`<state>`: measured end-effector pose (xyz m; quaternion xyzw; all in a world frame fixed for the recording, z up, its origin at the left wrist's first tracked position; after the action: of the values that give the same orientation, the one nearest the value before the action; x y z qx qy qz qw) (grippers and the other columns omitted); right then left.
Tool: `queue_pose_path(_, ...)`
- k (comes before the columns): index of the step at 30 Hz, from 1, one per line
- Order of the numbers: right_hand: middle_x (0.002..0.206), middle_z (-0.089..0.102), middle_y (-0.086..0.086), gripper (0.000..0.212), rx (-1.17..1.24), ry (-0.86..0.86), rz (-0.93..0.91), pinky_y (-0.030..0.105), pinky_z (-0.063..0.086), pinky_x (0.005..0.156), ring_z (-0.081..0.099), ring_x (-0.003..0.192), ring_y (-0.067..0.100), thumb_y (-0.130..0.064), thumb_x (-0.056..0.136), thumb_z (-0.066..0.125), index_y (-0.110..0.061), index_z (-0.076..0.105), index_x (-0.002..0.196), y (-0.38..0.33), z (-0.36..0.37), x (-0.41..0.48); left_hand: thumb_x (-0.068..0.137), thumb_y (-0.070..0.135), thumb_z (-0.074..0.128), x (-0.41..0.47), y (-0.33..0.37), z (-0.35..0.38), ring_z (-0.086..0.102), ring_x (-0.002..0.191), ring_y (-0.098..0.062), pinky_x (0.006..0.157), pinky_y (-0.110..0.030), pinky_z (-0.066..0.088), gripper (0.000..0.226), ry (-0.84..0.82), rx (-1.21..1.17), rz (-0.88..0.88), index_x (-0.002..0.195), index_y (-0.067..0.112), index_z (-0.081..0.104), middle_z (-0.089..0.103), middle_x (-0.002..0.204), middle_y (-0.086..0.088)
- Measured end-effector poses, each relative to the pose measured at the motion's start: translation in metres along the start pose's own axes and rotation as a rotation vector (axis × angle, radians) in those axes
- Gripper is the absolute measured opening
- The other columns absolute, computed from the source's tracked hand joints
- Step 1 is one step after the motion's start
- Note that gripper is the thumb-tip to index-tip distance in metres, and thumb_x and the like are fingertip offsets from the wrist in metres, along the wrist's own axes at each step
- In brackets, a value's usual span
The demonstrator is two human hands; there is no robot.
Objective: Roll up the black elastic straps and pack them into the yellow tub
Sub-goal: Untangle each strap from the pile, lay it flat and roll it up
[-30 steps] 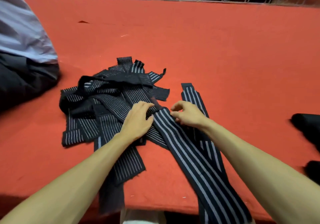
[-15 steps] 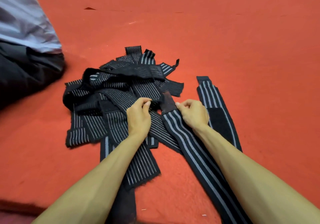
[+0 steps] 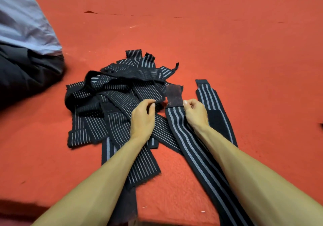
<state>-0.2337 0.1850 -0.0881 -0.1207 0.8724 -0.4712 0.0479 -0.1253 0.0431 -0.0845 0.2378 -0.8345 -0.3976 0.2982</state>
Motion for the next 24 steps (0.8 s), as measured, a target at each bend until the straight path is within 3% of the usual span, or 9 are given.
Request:
queue_pose_path(4, 0.076, 0.065, -0.003, 0.024, 0.23, 0.032, -0.004, 0.031, 0.048, 0.076, 0.059, 0.074, 0.01, -0.03, 0.096, 0.057, -0.011, 0.066, 0.083, -0.01, -0.016, -0.007, 0.101, 0.03, 0.044, -0.008, 0.011, 0.002, 0.047, 0.106, -0.006, 0.104, -0.03, 0.027, 0.027, -0.065, 0.142, 0.188, 0.109, 0.02, 0.068, 0.057, 0.11, 0.007)
queue_pose_path(7, 0.075, 0.066, -0.006, 0.02, 0.39, 0.019, -0.052, 0.017, 0.048, 0.067, 0.06, 0.067, -0.001, -0.024, 0.097, 0.058, -0.012, 0.066, 0.082, -0.026, -0.04, -0.018, 0.098, 0.041, 0.047, -0.018, 0.035, -0.003, 0.038, 0.109, -0.005, 0.103, -0.027, 0.021, 0.032, -0.102, 0.093, 0.189, 0.12, 0.023, 0.062, 0.049, 0.111, 0.008)
queue_pose_path(11, 0.079, 0.066, -0.004, 0.017, 0.495, 0.008, -0.096, 0.02, 0.048, 0.067, 0.059, 0.071, 0.003, -0.024, 0.096, 0.06, -0.009, 0.067, 0.088, -0.049, -0.081, -0.032, 0.091, 0.025, 0.065, -0.029, 0.093, -0.018, 0.062, 0.081, -0.015, 0.079, -0.03, 0.053, 0.006, -0.17, -0.304, 0.079, 0.096, 0.022, 0.066, 0.067, 0.086, 0.004)
queue_pose_path(15, 0.086, 0.059, -0.004, 0.018, 0.453, 0.173, -0.159, 0.033, 0.047, 0.071, 0.057, 0.081, 0.015, -0.028, 0.088, 0.07, -0.016, 0.058, 0.093, -0.064, -0.128, -0.049, 0.088, 0.014, 0.067, -0.038, 0.146, -0.027, 0.055, 0.055, -0.013, 0.052, -0.031, 0.051, 0.014, -0.075, -0.386, 0.158, 0.083, 0.027, 0.066, 0.064, 0.069, -0.001)
queue_pose_path(17, 0.083, 0.061, -0.004, 0.016, 0.416, 0.216, -0.245, 0.031, 0.048, 0.064, 0.057, 0.075, 0.014, -0.032, 0.09, 0.067, -0.02, 0.057, 0.085, -0.073, -0.158, -0.069, 0.087, 0.014, 0.068, -0.047, 0.17, -0.026, 0.056, 0.057, -0.013, 0.057, -0.033, 0.052, 0.012, -0.053, -0.418, 0.195, 0.085, 0.026, 0.068, 0.065, 0.069, -0.001)
queue_pose_path(19, 0.085, 0.067, 0.001, 0.019, 0.453, 0.135, -0.287, 0.025, 0.05, 0.057, 0.062, 0.073, 0.011, -0.034, 0.095, 0.059, -0.017, 0.063, 0.086, -0.08, -0.179, -0.087, 0.085, 0.013, 0.07, -0.055, 0.192, -0.022, 0.061, 0.066, -0.013, 0.066, -0.032, 0.054, 0.01, -0.056, -0.416, 0.265, 0.091, 0.02, 0.074, 0.069, 0.076, -0.001)
queue_pose_path(24, 0.098, 0.072, 0.006, 0.029, 0.69, -0.067, -0.224, 0.032, 0.057, 0.074, 0.069, 0.09, 0.016, -0.036, 0.096, 0.055, -0.012, 0.069, 0.099, -0.088, -0.227, -0.126, 0.088, 0.018, 0.07, -0.084, 0.239, -0.01, 0.06, 0.074, 0.001, 0.073, -0.015, 0.047, 0.017, -0.118, -0.432, 0.422, 0.103, 0.013, 0.075, 0.065, 0.085, 0.001)
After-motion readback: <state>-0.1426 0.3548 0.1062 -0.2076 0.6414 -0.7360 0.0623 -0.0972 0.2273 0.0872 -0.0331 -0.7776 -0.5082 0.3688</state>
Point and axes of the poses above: each hand's wrist, its own x-axis towards the middle knuckle, its own z-axis out of the palm, y = z × x, the point moved 2 cm from there along x, towards the middle knuckle
